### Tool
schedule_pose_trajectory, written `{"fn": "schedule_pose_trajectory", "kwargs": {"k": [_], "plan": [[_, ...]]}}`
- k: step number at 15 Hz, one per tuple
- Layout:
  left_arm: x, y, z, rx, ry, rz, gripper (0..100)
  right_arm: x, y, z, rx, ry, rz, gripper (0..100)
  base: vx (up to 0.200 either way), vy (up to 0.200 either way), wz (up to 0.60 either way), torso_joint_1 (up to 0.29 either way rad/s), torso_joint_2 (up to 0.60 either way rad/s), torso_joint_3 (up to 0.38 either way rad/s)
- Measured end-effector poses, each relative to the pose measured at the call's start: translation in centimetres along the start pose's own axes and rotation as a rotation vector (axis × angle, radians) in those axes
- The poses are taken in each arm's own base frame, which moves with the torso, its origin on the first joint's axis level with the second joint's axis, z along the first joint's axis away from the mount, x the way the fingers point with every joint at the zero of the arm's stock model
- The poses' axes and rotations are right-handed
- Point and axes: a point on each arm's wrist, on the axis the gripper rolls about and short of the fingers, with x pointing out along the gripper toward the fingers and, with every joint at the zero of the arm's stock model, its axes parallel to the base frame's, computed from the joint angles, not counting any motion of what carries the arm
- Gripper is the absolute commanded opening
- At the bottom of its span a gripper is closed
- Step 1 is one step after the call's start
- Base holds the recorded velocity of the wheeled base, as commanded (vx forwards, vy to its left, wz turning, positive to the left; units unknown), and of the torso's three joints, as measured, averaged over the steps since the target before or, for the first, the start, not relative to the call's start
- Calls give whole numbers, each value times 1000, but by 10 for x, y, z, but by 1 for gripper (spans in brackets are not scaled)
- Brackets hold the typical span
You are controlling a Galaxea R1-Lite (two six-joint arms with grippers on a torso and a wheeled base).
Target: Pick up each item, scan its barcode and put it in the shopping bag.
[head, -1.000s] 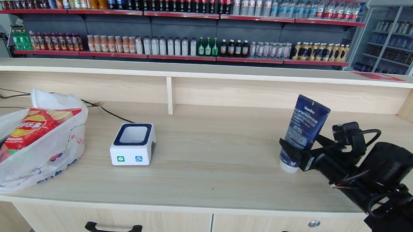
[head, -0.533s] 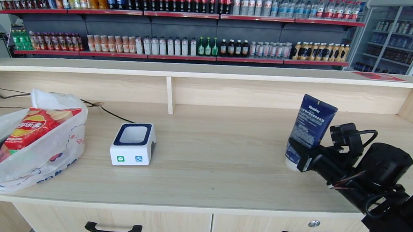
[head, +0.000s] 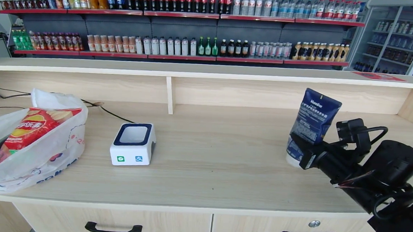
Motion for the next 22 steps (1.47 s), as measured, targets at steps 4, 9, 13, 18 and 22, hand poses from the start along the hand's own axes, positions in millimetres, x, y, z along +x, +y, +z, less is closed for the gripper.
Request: {"fn": "schedule_pose_trajectory", "kwargs": {"k": [4,9,13,18,22], "plan": [[0,0,0,0,0,0,100,-8,0,19,-6,-64,-1,0,0,0,0,0,0,0],[0,0,0,2,0,0,100,-30,18,37,-9,-107,58,0,0,0,0,0,0,0],[0,0,0,19,-1,-3,100,-74,23,46,-9,-116,76,0,0,0,0,0,0,0],[0,0,0,19,-1,-4,100,-103,26,57,-10,-167,91,0,0,0,0,0,0,0],[0,0,0,19,-1,-4,100,-108,27,58,-5,-173,95,0,0,0,0,0,0,0]]}}
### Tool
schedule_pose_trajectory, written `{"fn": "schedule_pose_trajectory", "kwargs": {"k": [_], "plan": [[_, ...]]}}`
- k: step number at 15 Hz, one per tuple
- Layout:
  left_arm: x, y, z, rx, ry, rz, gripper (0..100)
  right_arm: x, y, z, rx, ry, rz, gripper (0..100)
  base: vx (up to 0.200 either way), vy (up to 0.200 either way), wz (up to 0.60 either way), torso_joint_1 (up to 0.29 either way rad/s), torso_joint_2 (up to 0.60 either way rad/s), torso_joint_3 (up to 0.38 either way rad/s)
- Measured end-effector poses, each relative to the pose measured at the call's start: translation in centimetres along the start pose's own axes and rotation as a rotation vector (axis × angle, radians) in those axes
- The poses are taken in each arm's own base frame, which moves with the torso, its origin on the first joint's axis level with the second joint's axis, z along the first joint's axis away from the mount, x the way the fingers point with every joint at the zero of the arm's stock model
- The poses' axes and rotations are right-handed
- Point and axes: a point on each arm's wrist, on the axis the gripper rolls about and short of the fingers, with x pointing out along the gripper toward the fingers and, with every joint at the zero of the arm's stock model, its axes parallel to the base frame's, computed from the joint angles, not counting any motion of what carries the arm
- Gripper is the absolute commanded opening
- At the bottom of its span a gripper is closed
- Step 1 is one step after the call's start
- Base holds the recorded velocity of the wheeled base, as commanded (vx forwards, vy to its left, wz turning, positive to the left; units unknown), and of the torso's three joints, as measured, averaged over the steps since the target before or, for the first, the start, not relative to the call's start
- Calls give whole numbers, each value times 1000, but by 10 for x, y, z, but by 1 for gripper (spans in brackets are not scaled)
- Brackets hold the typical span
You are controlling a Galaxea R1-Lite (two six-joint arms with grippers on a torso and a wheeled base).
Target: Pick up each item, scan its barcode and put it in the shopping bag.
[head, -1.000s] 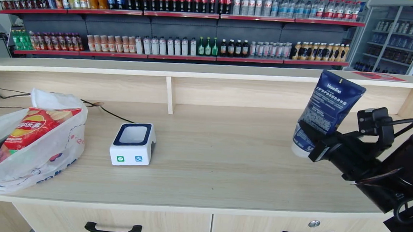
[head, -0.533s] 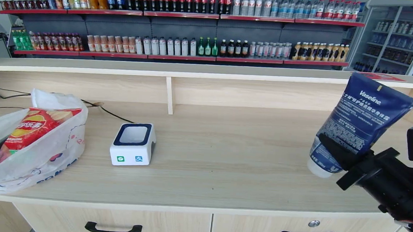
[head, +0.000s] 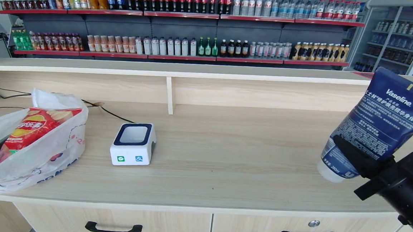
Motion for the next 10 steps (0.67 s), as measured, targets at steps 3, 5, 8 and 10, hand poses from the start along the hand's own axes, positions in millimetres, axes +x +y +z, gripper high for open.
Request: {"fn": "schedule_pose_trajectory", "kwargs": {"k": [3,5,8,10], "plan": [[0,0,0,0,0,0,100,-3,4,-1,10,7,21,0,0,0,0,0,0,0],[0,0,0,0,0,0,100,0,9,2,27,-8,50,0,0,0,0,0,0,0],[0,0,0,0,0,0,100,0,30,4,65,-19,182,0,0,0,0,0,0,0],[0,0,0,0,0,0,100,6,40,11,77,-61,307,0,0,0,0,0,0,0]]}}
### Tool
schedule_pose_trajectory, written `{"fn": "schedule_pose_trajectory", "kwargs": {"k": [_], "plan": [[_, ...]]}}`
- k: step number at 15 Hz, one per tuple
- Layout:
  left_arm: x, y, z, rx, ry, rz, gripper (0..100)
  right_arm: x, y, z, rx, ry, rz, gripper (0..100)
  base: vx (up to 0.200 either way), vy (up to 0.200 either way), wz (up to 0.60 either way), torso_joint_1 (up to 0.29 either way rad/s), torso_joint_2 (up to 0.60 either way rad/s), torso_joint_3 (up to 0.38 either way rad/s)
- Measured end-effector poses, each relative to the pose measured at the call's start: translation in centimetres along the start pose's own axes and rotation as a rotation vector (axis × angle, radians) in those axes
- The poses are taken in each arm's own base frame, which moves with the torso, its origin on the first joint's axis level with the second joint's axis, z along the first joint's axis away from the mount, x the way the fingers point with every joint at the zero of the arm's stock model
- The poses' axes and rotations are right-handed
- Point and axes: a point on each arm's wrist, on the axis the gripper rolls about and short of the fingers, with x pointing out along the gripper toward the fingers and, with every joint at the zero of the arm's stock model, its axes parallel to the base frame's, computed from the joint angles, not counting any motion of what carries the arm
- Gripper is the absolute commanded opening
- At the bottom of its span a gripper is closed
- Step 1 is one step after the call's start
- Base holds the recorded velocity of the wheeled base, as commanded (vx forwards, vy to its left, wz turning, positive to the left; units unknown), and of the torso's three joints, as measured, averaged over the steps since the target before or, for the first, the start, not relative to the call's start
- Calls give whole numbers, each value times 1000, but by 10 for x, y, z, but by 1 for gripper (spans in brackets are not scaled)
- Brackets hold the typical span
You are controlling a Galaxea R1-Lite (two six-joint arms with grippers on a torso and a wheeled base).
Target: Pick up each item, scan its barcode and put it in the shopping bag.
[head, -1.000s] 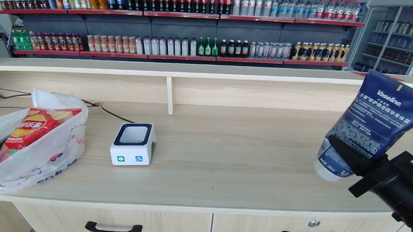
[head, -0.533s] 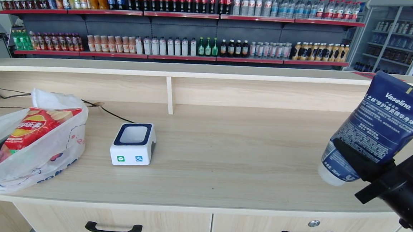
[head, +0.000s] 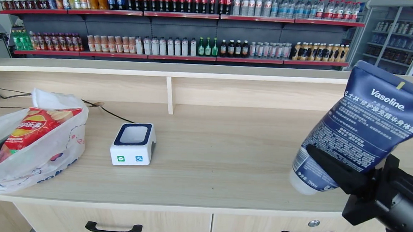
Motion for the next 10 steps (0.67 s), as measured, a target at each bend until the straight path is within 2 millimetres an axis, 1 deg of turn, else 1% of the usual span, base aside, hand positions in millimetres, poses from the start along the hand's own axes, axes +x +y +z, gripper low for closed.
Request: {"fn": "schedule_pose_trajectory", "kwargs": {"k": [3,6,8,10], "plan": [[0,0,0,0,0,0,100,15,16,7,143,-38,193,0,0,0,0,0,0,0],[0,0,0,-1,0,0,100,22,50,10,277,-32,387,0,0,0,0,0,0,0],[0,0,0,0,0,0,100,31,67,10,399,-14,465,0,0,0,0,0,0,0],[0,0,0,-1,0,0,100,43,78,15,529,-7,515,0,0,0,0,0,0,0]]}}
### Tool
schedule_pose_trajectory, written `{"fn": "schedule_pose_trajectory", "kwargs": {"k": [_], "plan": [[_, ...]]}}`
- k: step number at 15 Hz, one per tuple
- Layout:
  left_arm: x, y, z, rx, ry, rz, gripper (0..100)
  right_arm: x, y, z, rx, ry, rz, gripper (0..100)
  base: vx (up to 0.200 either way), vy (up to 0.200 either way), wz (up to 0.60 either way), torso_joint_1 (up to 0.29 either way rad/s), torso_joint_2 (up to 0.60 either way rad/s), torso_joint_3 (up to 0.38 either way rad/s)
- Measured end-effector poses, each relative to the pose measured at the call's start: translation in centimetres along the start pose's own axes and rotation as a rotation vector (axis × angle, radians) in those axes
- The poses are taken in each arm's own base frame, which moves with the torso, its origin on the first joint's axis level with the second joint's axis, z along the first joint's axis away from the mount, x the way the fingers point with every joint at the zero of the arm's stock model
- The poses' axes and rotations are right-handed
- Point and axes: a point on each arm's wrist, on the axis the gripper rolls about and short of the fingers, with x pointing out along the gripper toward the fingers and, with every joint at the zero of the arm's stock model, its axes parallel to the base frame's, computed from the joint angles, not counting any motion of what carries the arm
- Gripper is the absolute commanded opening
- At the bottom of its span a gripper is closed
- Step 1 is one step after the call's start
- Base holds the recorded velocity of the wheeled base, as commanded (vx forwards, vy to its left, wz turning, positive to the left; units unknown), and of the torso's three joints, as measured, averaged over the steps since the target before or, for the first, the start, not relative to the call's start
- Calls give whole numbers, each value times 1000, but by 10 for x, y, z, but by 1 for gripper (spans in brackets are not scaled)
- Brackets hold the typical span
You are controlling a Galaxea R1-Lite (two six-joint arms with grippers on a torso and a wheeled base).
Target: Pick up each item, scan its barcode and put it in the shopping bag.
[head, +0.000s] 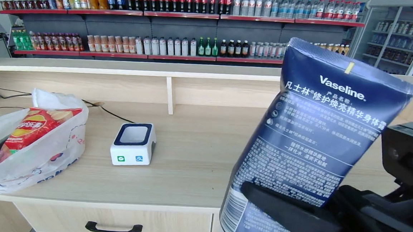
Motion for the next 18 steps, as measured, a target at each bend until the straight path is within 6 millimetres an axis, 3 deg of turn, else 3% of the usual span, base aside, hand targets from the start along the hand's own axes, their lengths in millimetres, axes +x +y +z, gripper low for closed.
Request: {"fn": "schedule_pose_trajectory", "kwargs": {"k": [7,13,18], "plan": [[0,0,0,0,0,0,100,31,15,-6,249,2,109,0,0,0,0,0,0,0],[0,0,0,0,0,0,100,21,10,24,483,-88,103,0,0,0,0,0,0,0],[0,0,0,0,0,0,100,16,17,38,503,-128,136,0,0,0,0,0,0,0]]}}
